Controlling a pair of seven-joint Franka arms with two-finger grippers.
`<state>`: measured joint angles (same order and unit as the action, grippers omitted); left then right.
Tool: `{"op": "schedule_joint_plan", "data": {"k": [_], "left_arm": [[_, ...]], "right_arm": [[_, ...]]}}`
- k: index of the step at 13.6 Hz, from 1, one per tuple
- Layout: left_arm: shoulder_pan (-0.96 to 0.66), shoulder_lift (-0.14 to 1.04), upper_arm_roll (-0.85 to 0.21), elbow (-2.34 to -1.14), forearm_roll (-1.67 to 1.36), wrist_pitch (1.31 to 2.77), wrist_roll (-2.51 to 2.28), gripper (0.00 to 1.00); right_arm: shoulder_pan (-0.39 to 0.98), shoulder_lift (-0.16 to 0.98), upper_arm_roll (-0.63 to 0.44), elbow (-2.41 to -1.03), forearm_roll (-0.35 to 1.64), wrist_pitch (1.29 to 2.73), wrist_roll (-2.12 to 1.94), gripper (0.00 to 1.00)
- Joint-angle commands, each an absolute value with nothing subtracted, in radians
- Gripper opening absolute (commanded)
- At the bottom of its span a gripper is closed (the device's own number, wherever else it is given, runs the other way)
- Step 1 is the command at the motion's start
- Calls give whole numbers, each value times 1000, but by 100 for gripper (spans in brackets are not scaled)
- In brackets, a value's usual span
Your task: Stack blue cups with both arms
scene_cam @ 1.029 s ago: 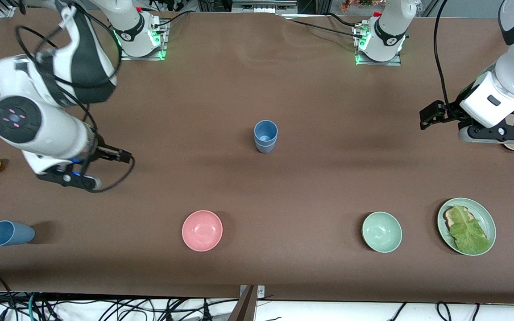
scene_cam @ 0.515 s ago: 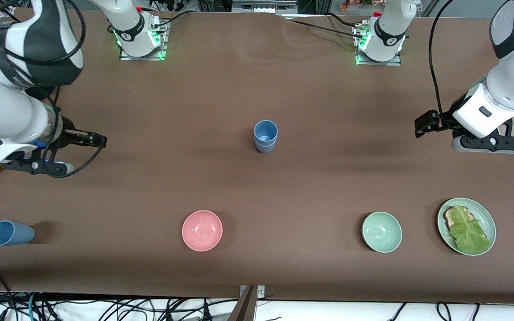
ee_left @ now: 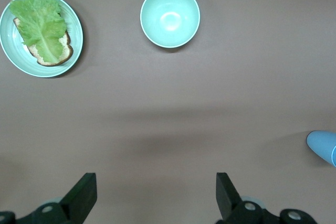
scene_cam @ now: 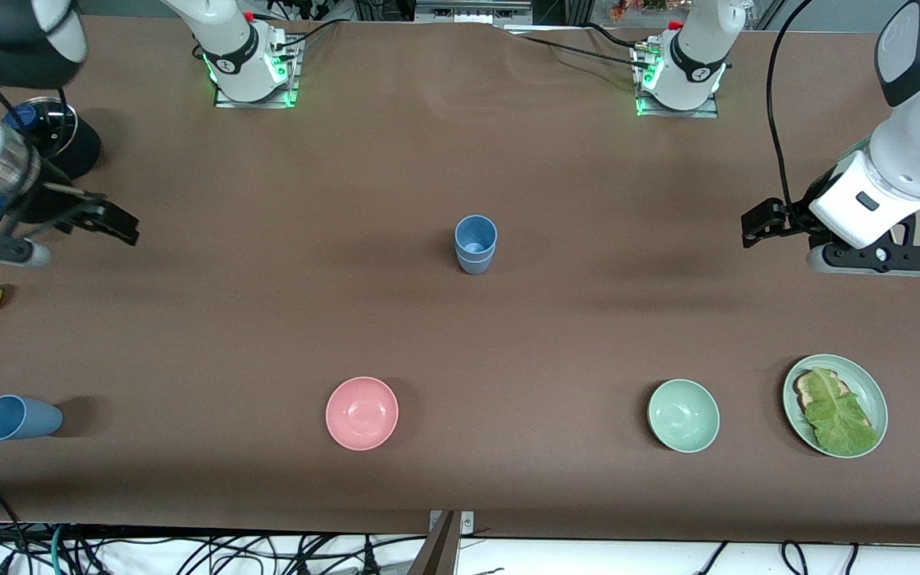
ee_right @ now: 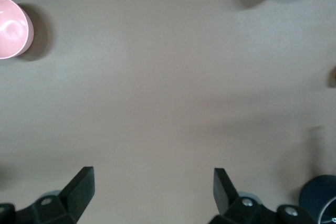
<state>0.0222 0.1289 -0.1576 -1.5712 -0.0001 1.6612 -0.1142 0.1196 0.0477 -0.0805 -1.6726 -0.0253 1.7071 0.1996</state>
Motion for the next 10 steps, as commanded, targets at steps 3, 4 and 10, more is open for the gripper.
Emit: {"op": "schedule_joint_plan", "data": {"k": [3, 4, 10], "left_arm": [[20, 126, -155, -1569, -11, 1667, -117, 100], [20, 127, -156, -1569, -11, 1666, -117, 100], [20, 127, -156, -1569, -12, 1667, -117, 100]], "right_arm": [[92, -12, -97, -1718, 11, 1701, 138, 100], [91, -12, -94, -1718, 24, 1694, 143, 100], [104, 23, -92, -1690, 29, 1666, 161, 100]]}}
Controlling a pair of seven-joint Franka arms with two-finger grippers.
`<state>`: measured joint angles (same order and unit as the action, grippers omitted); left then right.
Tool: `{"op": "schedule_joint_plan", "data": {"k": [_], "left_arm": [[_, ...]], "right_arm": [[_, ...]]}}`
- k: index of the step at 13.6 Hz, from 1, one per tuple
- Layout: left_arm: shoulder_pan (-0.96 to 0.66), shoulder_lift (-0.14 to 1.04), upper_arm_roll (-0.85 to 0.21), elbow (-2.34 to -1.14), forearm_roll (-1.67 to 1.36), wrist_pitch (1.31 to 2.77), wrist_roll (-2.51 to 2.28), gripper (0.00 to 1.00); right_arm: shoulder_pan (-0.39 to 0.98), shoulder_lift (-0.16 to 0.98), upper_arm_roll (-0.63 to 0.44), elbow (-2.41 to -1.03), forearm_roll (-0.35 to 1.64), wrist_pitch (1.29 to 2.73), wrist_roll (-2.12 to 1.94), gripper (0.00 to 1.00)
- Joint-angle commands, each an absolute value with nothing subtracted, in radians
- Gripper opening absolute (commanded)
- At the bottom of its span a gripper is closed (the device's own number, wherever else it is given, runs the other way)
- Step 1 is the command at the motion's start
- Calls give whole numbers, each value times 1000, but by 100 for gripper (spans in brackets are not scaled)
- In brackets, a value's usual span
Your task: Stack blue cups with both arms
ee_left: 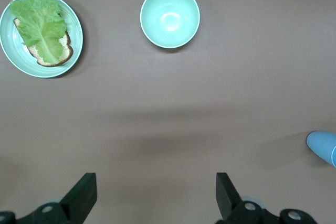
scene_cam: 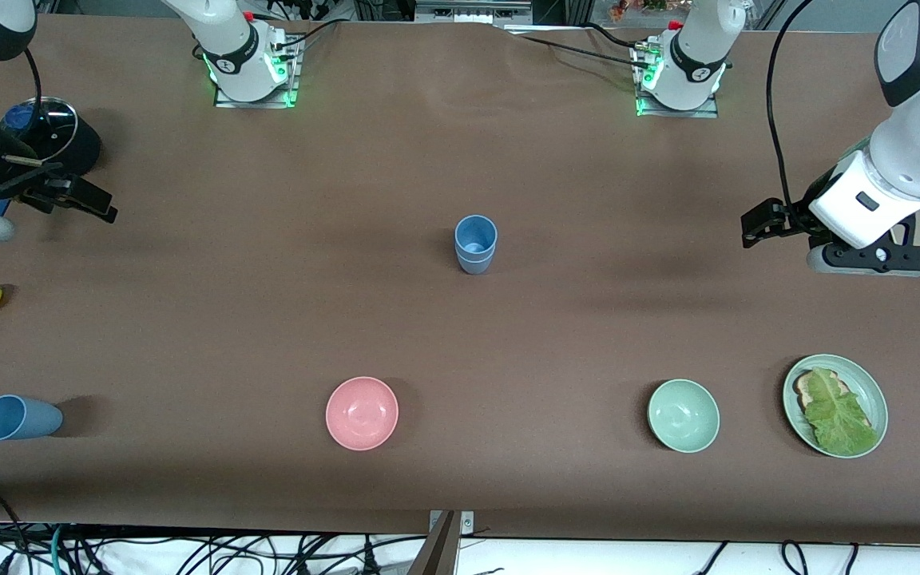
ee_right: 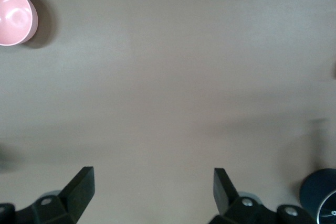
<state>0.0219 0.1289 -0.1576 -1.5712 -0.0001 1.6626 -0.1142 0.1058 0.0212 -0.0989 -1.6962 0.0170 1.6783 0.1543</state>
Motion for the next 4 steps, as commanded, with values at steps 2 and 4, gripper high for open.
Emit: {"op": "schedule_joint_plan", "data": {"k": [2, 4], "left_arm": [[20, 126, -156, -1571, -12, 1666, -117, 100], [20, 127, -158, -1569, -12, 1666, -117, 100]], "right_arm": [[104, 23, -92, -1690, 29, 1666, 163, 100], [103, 23, -92, -1692, 31, 1655, 164, 100]]}}
